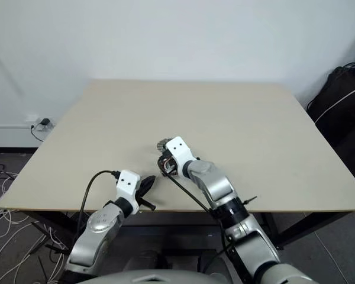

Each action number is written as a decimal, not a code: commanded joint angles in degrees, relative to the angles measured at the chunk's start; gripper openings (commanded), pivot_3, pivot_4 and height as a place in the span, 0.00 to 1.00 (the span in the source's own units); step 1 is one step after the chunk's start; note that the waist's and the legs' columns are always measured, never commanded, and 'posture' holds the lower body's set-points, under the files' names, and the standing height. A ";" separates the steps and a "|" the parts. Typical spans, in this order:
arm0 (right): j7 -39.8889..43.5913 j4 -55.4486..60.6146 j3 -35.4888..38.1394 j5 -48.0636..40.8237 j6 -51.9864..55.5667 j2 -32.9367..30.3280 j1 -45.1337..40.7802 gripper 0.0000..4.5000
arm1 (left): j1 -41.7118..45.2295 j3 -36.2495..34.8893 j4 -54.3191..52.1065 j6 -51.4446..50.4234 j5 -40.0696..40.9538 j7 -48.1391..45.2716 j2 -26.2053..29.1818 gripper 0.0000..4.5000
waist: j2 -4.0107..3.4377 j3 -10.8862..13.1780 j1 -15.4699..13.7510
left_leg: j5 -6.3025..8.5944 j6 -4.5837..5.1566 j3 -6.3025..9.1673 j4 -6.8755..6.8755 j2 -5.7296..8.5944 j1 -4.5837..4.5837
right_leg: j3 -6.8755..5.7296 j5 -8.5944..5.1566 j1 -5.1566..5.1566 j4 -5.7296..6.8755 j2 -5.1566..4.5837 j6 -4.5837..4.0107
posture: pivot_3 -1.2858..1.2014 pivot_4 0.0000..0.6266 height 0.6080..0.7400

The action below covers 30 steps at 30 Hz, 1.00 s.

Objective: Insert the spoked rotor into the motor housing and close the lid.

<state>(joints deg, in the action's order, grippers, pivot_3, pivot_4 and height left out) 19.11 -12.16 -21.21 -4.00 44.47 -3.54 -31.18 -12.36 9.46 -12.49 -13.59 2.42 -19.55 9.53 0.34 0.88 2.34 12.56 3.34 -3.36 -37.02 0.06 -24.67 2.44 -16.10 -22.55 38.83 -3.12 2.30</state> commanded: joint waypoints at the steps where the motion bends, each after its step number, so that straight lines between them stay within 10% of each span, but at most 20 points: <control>1: 0.78 -3.11 0.15 1.13 -3.06 1.48 -3.40 0.00 | -1.40 -0.71 -3.66 1.49 0.27 1.25 -0.07 0.00 | -0.02 0.00 0.09 | 0.00 0.00 0.00 0.02 0.01 0.00 | -0.01 -0.01 -0.01 0.00 -0.01 -0.01 | 0.52 0.00 1.00; 30: 3.73 -17.83 2.04 5.65 -8.43 2.33 -6.77 0.00 | -0.75 0.01 -2.48 1.44 1.71 1.02 -0.89 0.00 | -0.14 0.04 1.17 | 0.00 0.00 0.09 0.12 0.22 0.01 | -0.37 0.00 -0.01 0.00 -0.35 0.00 | 0.52 0.00 1.00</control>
<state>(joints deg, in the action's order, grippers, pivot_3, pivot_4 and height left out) 22.02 -30.80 -19.58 1.47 36.72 -1.26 -36.85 -14.11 9.60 -14.12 -13.16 3.44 -18.70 9.06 0.21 0.92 3.51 12.56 3.34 -3.27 -36.90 0.28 -24.66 2.06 -16.09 -22.55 38.83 -3.48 2.31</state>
